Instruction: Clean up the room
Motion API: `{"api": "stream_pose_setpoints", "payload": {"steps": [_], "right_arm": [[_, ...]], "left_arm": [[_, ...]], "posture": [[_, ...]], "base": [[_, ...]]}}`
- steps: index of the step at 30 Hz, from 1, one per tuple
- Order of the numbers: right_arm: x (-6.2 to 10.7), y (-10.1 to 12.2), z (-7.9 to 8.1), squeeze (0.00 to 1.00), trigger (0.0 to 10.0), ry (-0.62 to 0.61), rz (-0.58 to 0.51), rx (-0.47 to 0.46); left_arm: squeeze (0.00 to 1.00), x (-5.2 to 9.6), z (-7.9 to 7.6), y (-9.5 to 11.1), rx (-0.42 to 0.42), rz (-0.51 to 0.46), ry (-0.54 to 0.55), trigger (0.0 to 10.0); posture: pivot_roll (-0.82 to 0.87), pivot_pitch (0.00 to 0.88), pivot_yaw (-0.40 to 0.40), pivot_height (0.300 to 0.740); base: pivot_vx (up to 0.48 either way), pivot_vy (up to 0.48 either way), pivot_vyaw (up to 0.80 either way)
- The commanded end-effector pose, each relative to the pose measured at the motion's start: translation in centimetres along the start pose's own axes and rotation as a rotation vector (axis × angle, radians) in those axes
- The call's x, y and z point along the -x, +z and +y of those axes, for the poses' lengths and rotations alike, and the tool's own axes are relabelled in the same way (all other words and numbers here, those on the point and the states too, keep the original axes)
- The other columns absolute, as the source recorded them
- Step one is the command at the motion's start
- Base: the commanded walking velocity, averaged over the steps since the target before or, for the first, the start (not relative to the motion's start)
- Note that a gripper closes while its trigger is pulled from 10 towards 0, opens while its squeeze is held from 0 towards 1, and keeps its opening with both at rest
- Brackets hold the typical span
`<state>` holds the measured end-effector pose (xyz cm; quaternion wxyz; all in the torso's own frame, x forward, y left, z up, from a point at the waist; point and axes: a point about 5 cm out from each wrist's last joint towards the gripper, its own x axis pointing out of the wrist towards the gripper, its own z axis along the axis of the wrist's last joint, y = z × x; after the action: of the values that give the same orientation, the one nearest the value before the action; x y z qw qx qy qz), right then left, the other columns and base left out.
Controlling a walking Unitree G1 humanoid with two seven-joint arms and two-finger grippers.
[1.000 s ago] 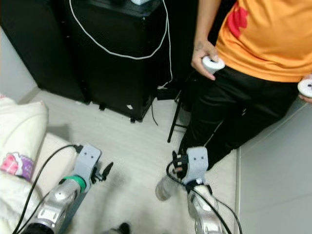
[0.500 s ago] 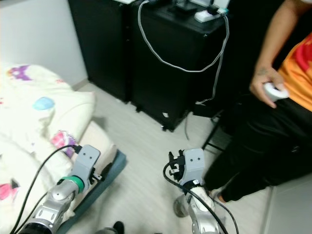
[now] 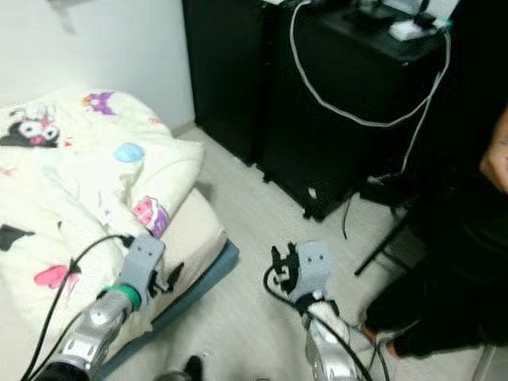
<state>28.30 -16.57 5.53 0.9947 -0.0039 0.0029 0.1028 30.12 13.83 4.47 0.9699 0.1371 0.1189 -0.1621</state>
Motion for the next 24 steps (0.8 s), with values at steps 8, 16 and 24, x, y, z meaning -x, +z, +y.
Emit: {"api": "stream_pose_setpoints", "payload": {"steps": [8, 16, 24], "right_arm": [[0.4, -0.7, 0.0, 0.0, 10.0, 0.0, 0.028, -0.009], [0.4, -0.4, -0.3, 0.0, 10.0, -0.011, 0.014, -0.001], [0.2, 0.3, -1.1, 0.0, 10.0, -0.034, -0.012, 0.005]], "left_arm": [[0.0, 0.1, 0.1, -0.7, 0.008, 0.032, 0.003, 10.0], [0.0, 0.1, 0.6, -0.5, 0.01, 0.023, 0.027, 10.0], [0.0, 0.0, 1.1, -0.4, 0.009, 0.023, 0.045, 10.0]], "posture": [[0.0, 0.103, -0.001, 0.74], [0.0, 0.105, 0.002, 0.74], [0.0, 0.109, 0.004, 0.74]], "base": [[0.0, 0.0, 0.68], [0.0, 0.0, 0.68], [0.0, 0.0, 0.67]]}}
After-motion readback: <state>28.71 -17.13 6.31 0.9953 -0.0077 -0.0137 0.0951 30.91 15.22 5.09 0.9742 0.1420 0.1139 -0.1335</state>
